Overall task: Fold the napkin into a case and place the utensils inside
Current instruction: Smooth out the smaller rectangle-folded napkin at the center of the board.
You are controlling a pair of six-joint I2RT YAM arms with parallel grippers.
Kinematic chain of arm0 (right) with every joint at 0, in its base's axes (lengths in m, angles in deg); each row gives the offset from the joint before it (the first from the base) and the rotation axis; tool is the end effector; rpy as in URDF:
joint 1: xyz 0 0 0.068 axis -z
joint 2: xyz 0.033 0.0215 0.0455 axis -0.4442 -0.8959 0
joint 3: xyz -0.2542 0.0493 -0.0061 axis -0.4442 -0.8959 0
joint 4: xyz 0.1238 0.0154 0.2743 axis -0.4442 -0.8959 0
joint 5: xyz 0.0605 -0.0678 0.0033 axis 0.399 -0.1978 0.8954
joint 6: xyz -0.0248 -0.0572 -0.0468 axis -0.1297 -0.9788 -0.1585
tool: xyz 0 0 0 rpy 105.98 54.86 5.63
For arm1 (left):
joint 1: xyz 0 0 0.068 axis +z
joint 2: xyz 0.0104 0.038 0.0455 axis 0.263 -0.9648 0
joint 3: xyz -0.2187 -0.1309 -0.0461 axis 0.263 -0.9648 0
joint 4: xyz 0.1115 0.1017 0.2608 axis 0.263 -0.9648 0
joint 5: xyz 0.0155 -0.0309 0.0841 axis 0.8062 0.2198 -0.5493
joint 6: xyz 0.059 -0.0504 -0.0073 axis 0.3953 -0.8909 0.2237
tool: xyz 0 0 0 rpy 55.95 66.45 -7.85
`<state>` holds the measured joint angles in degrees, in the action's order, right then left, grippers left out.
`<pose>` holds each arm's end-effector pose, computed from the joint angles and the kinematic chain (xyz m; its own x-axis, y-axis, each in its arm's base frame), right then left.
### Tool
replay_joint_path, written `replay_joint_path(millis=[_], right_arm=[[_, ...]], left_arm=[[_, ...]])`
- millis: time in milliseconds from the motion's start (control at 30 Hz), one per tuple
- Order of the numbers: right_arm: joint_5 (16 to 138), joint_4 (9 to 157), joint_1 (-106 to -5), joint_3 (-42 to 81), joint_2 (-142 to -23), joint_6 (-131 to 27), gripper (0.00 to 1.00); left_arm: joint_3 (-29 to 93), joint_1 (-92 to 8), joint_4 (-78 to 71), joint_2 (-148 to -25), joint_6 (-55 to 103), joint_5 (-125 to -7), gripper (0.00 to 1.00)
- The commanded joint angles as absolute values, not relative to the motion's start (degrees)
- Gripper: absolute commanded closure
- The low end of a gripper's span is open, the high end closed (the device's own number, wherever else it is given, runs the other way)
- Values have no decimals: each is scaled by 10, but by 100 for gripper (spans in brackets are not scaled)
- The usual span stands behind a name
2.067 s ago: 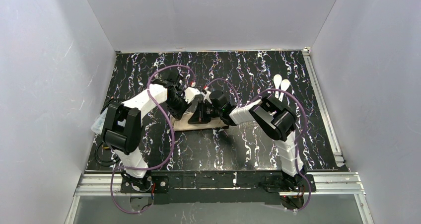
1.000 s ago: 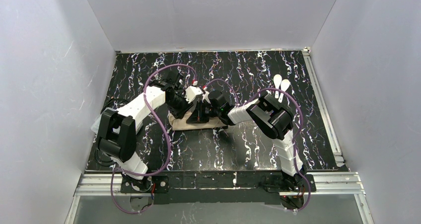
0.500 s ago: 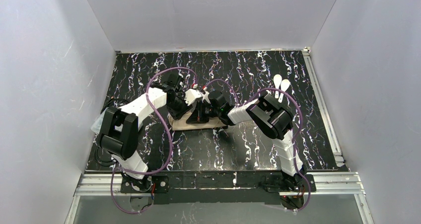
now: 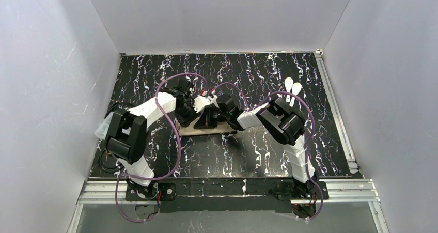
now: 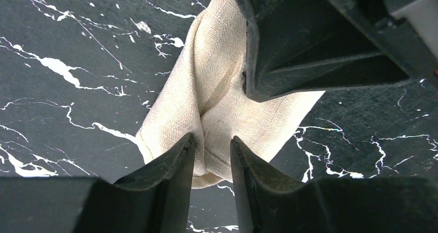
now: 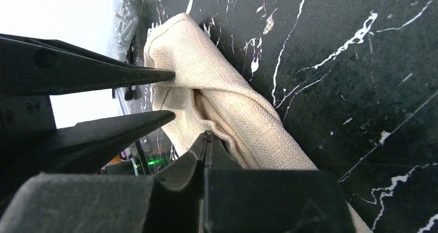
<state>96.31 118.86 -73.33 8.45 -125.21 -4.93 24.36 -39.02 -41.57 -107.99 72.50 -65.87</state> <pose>0.3043 0.3705 0.0496 -0.9215 0.0690 -0.3821 -0.3201 0.4220 0.8482 0.3413 -0.1611 0.1264 -0.4152 0.8280 -0.3769 0.8684 0.4842 0.1070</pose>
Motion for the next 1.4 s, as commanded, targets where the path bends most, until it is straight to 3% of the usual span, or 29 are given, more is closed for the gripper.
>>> replay_joint_path(millis=[0, 500, 867, 1000, 1100, 1267, 1367], right_arm=[[967, 1192, -737, 100, -1269, -49, 97], [972, 1206, -735, 93, -1267, -42, 98], [973, 1218, -735, 88, -1267, -36, 99], [974, 1220, -734, 88, -1268, -35, 99], [975, 1222, -734, 86, -1267, -34, 99], [976, 1233, -731, 80, -1268, -26, 99], [976, 1233, -730, 79, -1267, -25, 99]], left_arm=[[229, -396, -403, -1063, 734, -696, 69], [208, -427, -382, -1041, 761, -714, 83], [199, -429, -377, -1017, 762, -750, 76], [192, -434, -374, -1016, 767, -763, 66], [182, -435, -367, -1013, 772, -771, 66], [174, -435, -355, -1012, 778, -773, 75], [166, -435, -343, -1016, 786, -777, 87]])
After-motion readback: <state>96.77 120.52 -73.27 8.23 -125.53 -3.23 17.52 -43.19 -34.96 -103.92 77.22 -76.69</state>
